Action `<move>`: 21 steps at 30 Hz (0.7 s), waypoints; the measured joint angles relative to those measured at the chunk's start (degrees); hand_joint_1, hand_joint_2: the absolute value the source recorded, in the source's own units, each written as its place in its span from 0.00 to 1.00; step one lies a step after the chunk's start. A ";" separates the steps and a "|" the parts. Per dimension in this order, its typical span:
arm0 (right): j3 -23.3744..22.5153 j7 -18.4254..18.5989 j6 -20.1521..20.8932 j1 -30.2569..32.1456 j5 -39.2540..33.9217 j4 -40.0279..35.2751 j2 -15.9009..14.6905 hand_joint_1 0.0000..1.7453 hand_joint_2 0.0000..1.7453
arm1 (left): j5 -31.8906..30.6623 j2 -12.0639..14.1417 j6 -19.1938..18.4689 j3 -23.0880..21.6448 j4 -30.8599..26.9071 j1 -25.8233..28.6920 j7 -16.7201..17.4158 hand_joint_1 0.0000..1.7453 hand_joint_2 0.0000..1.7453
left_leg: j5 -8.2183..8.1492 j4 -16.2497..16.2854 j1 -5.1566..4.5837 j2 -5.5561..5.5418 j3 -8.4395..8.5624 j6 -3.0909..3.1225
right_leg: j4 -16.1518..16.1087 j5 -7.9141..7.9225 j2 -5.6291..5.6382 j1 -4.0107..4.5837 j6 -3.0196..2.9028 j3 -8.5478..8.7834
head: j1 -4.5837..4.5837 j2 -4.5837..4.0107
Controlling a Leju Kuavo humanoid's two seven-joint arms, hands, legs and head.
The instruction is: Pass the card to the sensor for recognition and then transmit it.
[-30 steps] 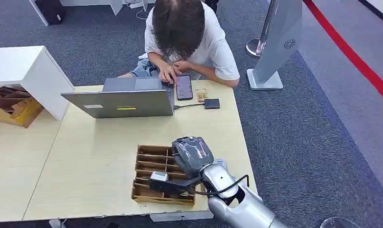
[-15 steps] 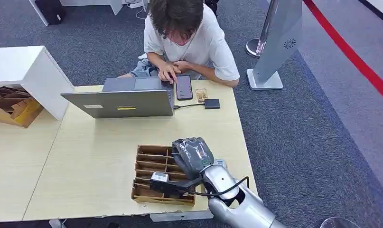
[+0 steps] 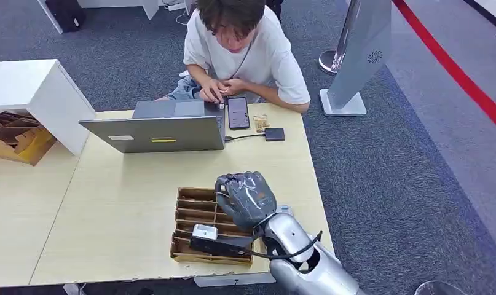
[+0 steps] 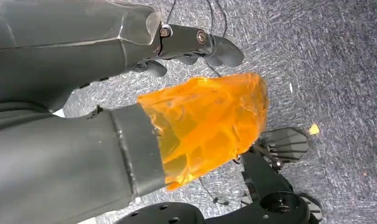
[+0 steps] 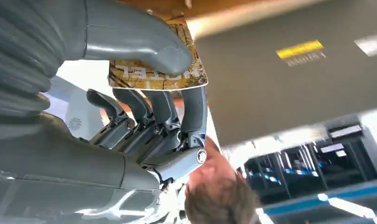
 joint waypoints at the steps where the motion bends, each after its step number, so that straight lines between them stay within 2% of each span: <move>1: -0.09 -0.18 -0.28 0.13 -0.26 -1.33 -0.09 0.96 1.00 | 0.22 0.00 0.00 0.00 0.00 0.08 -0.15 0.00 0.00 | 0.00 0.00 0.00 0.00 0.00 0.00 | 0.00 0.00 0.01 0.00 0.00 0.00 | -0.02 0.00; 10: -1.38 -1.55 -2.18 1.52 -1.26 -9.32 -1.14 1.00 1.00 | 1.20 0.00 0.17 0.00 0.00 0.50 -0.72 0.00 0.00 | 0.00 0.00 0.00 0.00 0.00 0.00 | 0.00 0.00 0.01 0.00 0.00 0.00 | 0.00 0.00; 21: -1.84 -1.94 -2.84 1.88 -1.79 -12.91 -1.79 1.00 1.00 | 0.98 0.00 0.20 0.00 0.00 0.52 -0.81 0.00 0.00 | 0.00 0.00 0.00 0.00 0.00 0.00 | 0.00 0.00 0.01 0.00 0.00 0.00 | 0.00 0.00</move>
